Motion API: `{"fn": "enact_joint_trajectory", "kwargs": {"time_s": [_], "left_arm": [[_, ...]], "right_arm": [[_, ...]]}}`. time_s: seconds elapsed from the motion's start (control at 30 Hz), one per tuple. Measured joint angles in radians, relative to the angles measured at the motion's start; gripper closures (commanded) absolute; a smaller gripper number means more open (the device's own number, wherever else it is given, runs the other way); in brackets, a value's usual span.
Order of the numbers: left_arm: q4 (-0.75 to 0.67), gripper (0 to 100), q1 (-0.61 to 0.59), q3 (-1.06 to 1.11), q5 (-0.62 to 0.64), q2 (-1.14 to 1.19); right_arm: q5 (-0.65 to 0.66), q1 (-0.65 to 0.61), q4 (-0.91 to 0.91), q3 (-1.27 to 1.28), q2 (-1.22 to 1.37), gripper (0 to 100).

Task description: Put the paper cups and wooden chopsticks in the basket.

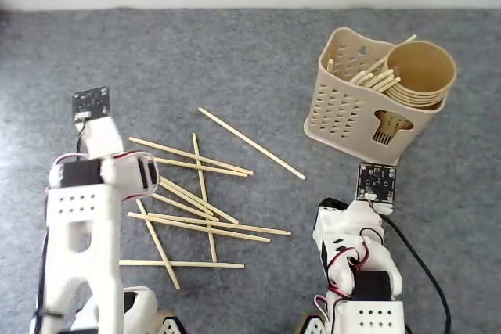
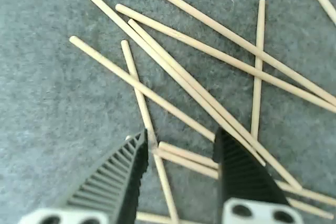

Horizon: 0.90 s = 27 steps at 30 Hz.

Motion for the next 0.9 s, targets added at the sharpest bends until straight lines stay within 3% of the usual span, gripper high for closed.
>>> {"fn": "enact_joint_trajectory", "kwargs": {"time_s": [0.47, 0.9], "left_arm": [[-0.321, 79, 0.005, 0.0, 0.11, 0.431], [-0.31, 79, 0.003, -0.198, 0.155, 0.655]], "right_arm": [[0.0, 0.0, 0.0, 0.0, 0.0, 99.0], [0.0, 0.0, 0.009, 0.0, 0.0, 99.0]]}}
